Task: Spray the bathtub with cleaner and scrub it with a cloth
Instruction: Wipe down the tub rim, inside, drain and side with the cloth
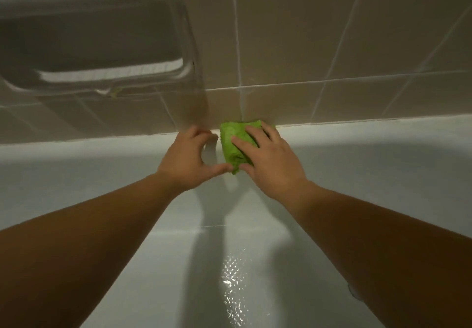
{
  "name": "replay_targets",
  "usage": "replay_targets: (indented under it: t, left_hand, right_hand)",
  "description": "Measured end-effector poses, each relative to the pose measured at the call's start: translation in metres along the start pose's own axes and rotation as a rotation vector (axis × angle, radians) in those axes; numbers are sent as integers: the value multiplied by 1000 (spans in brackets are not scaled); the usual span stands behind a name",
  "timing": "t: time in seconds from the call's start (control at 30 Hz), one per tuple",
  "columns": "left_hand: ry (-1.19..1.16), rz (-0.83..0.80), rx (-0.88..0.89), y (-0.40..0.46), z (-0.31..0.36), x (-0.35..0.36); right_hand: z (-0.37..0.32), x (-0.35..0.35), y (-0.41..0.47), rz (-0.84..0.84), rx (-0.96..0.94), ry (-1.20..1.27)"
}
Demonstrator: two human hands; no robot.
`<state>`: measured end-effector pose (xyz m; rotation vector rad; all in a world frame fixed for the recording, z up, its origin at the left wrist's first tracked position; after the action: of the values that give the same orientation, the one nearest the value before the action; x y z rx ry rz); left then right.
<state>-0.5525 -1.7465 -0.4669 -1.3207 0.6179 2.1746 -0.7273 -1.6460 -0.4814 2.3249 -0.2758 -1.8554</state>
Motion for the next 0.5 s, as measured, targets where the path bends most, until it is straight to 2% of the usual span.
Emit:
replay_targets:
  t: [0.17,0.33,0.43,0.5]
  left_hand:
    - [141,-55,47,-11,-3,7]
    - [187,-107,16,-5,20,20]
    - [222,-130,22,0,37,27]
    - [267,-148,45,4,45,31]
  right_hand:
    - [50,-17,-22,117,47,-37]
    - [127,-43,-74,168,259,1]
    - [134,-46,-81,230,358,56]
    - [114,-41,-69,261,333,101]
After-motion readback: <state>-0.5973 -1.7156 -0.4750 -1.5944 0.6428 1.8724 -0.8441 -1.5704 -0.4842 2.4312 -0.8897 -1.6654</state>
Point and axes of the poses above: each hand's wrist, its own y-axis towards the middle knuckle, its own x-axis out of the palm, z = x × y, the point moved 3 cm from there along y, towards the middle knuckle, and after that the axes turned 1 degree about -y, right-handed, at the moved point
